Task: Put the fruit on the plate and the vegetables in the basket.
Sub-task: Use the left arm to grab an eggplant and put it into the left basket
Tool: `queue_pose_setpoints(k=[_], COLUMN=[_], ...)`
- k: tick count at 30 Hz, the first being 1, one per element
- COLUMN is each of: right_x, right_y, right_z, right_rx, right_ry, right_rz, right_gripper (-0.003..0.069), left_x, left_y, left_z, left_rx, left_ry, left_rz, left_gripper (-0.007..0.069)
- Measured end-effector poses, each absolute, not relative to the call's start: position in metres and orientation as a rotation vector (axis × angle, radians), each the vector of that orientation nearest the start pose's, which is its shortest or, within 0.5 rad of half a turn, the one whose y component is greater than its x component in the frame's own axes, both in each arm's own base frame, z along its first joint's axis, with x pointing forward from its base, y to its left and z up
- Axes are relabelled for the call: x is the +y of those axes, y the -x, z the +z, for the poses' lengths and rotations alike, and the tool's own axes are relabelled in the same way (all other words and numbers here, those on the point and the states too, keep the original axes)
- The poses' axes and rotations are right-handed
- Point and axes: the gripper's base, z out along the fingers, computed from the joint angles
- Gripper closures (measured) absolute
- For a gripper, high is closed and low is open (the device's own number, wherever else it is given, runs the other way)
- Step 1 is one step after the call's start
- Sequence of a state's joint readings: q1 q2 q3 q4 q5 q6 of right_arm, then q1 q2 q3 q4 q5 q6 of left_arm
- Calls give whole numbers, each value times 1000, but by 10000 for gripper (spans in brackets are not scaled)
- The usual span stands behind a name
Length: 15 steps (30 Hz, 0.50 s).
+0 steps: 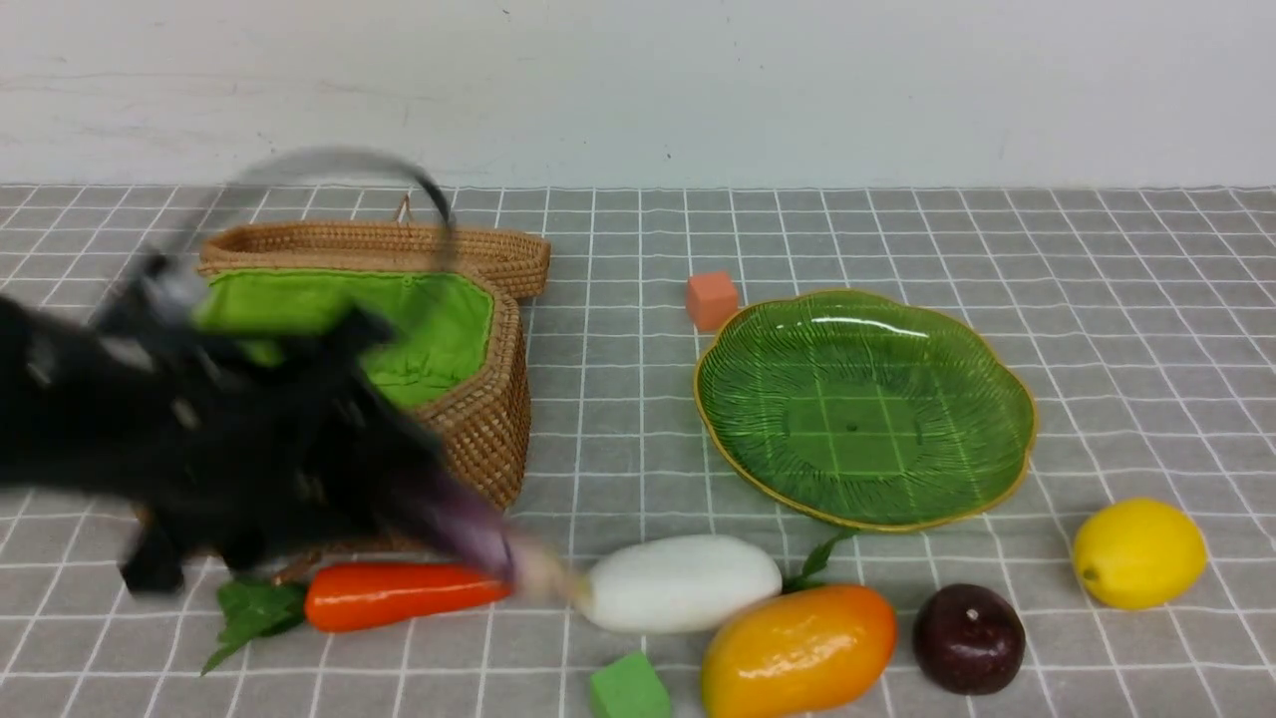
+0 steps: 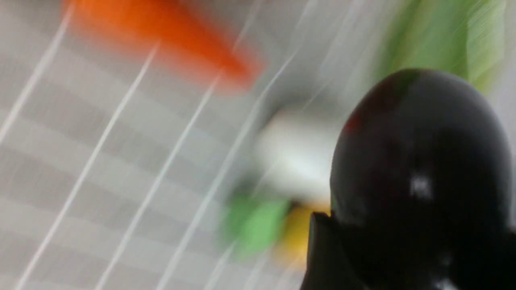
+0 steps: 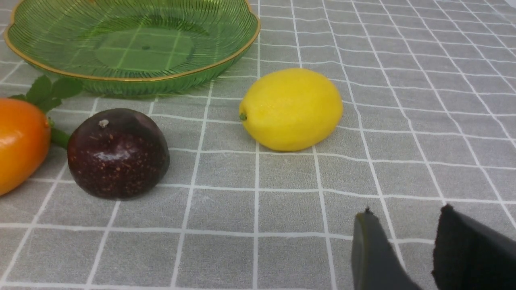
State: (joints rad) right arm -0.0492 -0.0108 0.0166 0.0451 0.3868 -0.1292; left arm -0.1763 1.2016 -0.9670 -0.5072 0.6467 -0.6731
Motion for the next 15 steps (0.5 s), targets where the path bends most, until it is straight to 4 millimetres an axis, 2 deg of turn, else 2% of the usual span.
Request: queue_pose_setpoints(k=[1, 3, 4, 6, 7, 8, 10, 11, 13, 15], right_x=[-1, -1, -1, -1, -1, -1, -1, -1, -1, -1], right_y=[-52, -52, -52, -52, -52, -52, -52, -52, -52, -52], right_z=[173, 173, 173, 173, 173, 173, 173, 173, 173, 173], right_rx=[1876, 1876, 1876, 1876, 1876, 1876, 1876, 1876, 1876, 1876], right_ry=[48, 48, 48, 48, 48, 48, 48, 48, 48, 48], right_rz=[-78, -78, -78, -78, -78, -78, -78, -78, -78, -78], right_gripper=[415, 415, 415, 415, 415, 415, 415, 415, 415, 415], left_x=[-66, -40, -40, -13, -13, -2, 4, 5, 8, 8], left_y=[-244, -261, -262, -286, -287, -299, -314, -315, -334, -345], left_z=[331, 346, 348, 350, 351, 347, 339, 338, 324, 318], left_rx=[2254, 2110, 2103, 2023, 2019, 2006, 2010, 2011, 2030, 2035], left_ry=[952, 1032, 1029, 1126, 1123, 1166, 1212, 1216, 1268, 1294], left_rz=[-950, -923, -926, -874, -876, -855, -847, -845, -852, -868], left_gripper=[208, 208, 208, 208, 208, 208, 208, 208, 207, 176])
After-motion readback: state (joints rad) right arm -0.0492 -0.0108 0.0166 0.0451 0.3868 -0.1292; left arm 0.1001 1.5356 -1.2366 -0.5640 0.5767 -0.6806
